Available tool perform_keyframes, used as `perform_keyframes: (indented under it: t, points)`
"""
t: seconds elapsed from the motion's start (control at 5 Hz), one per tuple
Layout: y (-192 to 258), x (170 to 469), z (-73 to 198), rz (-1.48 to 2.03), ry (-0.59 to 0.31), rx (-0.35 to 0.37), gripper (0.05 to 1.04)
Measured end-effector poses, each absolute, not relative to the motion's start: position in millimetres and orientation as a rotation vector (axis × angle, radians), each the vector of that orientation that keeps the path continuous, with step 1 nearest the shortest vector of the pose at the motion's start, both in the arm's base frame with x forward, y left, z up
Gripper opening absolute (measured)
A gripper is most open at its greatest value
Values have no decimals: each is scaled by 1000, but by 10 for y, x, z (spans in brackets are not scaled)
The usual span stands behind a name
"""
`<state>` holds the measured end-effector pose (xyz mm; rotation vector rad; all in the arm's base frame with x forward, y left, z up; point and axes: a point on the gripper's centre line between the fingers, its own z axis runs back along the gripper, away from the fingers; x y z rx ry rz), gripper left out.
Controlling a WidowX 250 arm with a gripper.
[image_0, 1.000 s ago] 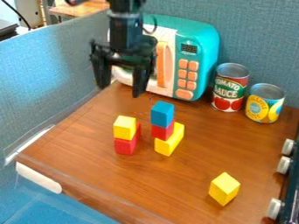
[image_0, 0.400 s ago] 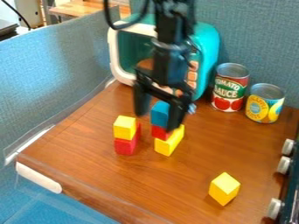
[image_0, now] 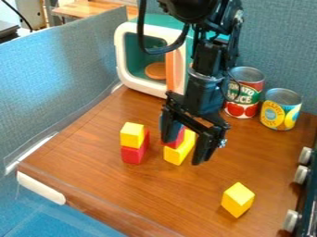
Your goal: Put the yellow cube on top of the red block
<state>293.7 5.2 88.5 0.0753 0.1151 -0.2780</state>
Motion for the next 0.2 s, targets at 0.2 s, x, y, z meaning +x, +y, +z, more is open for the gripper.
perform_keyframes:
  t: [0.2]
  points:
    - [56, 2946, 877, -195, 107, 86, 999]
